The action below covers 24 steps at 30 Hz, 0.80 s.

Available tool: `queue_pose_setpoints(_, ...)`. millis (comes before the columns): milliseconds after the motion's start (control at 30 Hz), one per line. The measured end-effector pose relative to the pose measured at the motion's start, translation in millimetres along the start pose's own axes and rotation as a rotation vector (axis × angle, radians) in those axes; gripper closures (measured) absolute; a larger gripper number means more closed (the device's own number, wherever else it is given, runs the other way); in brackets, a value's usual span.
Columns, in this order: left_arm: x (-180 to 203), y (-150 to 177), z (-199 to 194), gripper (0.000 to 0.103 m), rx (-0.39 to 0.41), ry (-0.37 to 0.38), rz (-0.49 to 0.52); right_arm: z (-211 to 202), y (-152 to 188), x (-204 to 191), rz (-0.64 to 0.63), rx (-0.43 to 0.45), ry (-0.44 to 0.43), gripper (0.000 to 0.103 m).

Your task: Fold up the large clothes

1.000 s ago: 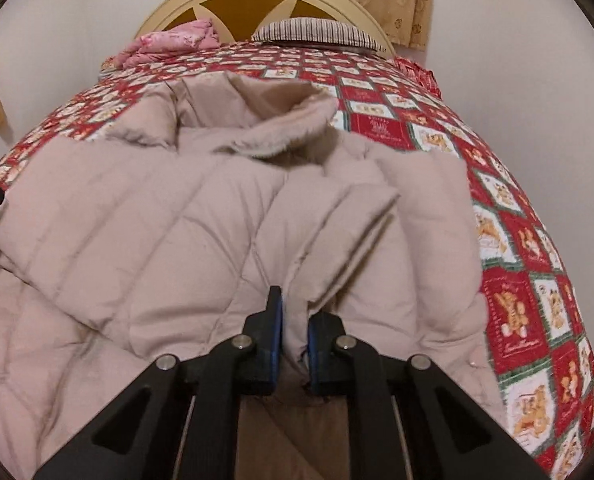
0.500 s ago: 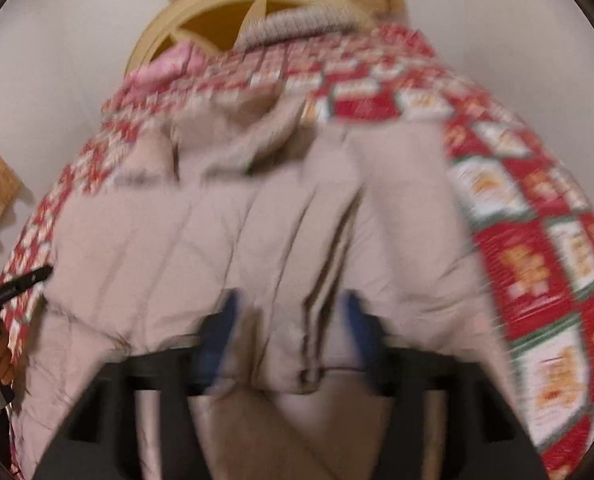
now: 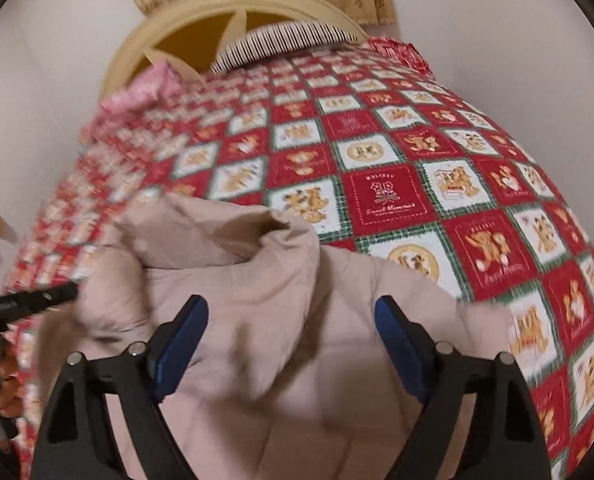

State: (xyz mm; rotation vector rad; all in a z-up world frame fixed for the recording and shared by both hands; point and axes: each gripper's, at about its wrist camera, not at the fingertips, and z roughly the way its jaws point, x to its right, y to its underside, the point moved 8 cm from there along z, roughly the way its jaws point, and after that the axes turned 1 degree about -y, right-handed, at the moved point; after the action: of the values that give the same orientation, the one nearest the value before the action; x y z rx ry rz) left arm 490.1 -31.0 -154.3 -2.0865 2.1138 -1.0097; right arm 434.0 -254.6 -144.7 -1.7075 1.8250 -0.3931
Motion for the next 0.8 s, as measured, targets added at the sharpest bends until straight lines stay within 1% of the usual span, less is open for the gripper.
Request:
queue_pose_setpoints(33, 0.7, -1.4, 3.3, 0.093, -0.001, 0.003, -0.005, 10.7, 1.2, 1.8, -0.002, -0.015, 0.025, 0.027)
queue_pose_setpoints(67, 2.0, -4.3, 8.6, 0.093, -0.008, 0.013, -0.013, 18.2, 0.9, 4.6, 0.000, -0.030, 0.026, 0.036)
queue_pose_setpoints(100, 3.2, -6.0, 12.6, 0.093, -0.017, 0.020, -0.018, 33.8, 2.4, 7.9, 0.013, -0.073, 0.022, 0.043)
queue_pose_setpoints(133, 5.9, -7.9, 18.2, 0.093, -0.031, 0.032, -0.023, 33.8, 2.4, 7.9, 0.013, -0.073, 0.022, 0.061)
queue_pose_setpoints(167, 7.3, -10.4, 21.2, 0.093, -0.041, 0.037, -0.028, 38.4, 4.0, 5.9, 0.014, -0.086, 0.003, 0.081)
queue_pose_setpoints(200, 7.1, -12.1, 21.2, 0.093, -0.047, 0.039, -0.033, 38.5, 4.3, 2.6, 0.009, -0.087, -0.011, 0.085)
queue_pose_setpoints(233, 8.0, -14.6, 19.8, 0.093, -0.048, 0.046, -0.036, 34.7, 4.4, -2.5, -0.026, -0.064, -0.007, 0.088)
queue_pose_setpoints(267, 9.4, -18.0, 15.4, 0.093, -0.035, 0.060, -0.033, 29.2, 4.5, -7.4, -0.064, -0.042, 0.004, 0.091)
queue_pose_setpoints(300, 10.4, -21.7, 7.8, 0.093, -0.010, 0.075, -0.025, 11.0, 9.8, -18.3, -0.171, 0.000, 0.012, 0.091)
queue_pose_setpoints(333, 10.7, -24.2, 0.7, 0.093, 0.014, 0.084, -0.018, 3.6, 13.9, -19.1, -0.208, 0.009, 0.026, 0.092)
queue_pose_setpoints(367, 10.4, -26.1, -7.2, 0.093, 0.038, 0.094, -0.012, 3.6, 13.9, -19.1, -0.208, 0.009, 0.026, 0.093)
queue_pose_setpoints(433, 11.1, -28.6, -19.4, 0.093, 0.072, 0.131, -0.010, -7.0, 23.2, -11.1, -0.253, 0.012, 0.074, 0.093)
queue_pose_setpoints(467, 12.3, -30.0, -21.5, 0.093, 0.084, 0.144, -0.009, -8.0, 30.3, -0.8, -0.247, -0.002, 0.090, 0.093)
queue_pose_setpoints(533, 19.3, -29.9, -21.7, 0.093, 0.113, 0.205, 0.003, 2.4, 47.1, 25.4, -0.192, -0.047, 0.103, 0.092)
queue_pose_setpoints(567, 24.4, -26.3, -18.7, 0.093, 0.108, 0.247, 0.010, 8.1, 54.1, 33.2, -0.165, -0.059, 0.091, 0.093)
queue_pose_setpoints(600, 28.7, -22.1, -15.2, 0.093, 0.091, 0.280, 0.020, 16.7, 61.1, 42.8, -0.110, -0.047, 0.037, 0.093)
queue_pose_setpoints(633, 32.0, -15.3, -9.8, 0.093, 0.057, 0.304, 0.034, 16.7, 61.1, 42.8, -0.110, -0.047, 0.037, 0.093)
queue_pose_setpoints(667, 32.1, -7.7, -3.9, 0.093, 0.023, 0.299, 0.048, 16.9, 62.2, 43.5, -0.107, -0.027, 0.028, 0.093)
queue_pose_setpoints(700, 29.5, -3.0, -1.2, 0.093, 0.016, 0.274, 0.058, 16.7, 62.7, 41.7, -0.116, -0.018, 0.034, 0.093)
queue_pose_setpoints(733, 27.0, -0.2, -1.3, 0.090, 0.023, 0.256, 0.064, 16.9, 63.4, 39.5, -0.137, -0.006, 0.052, 0.093)
queue_pose_setpoints(767, 24.0, 2.7, -4.0, 0.083, 0.038, 0.250, 0.066, 16.7, 64.3, 36.8, -0.152, -0.001, 0.062, 0.093)
queue_pose_setpoints(800, 21.5, 4.1, -7.4, 0.043, 0.051, 0.260, 0.057, 16.4, 65.3, 35.0, -0.165, 0.005, 0.071, 0.092)
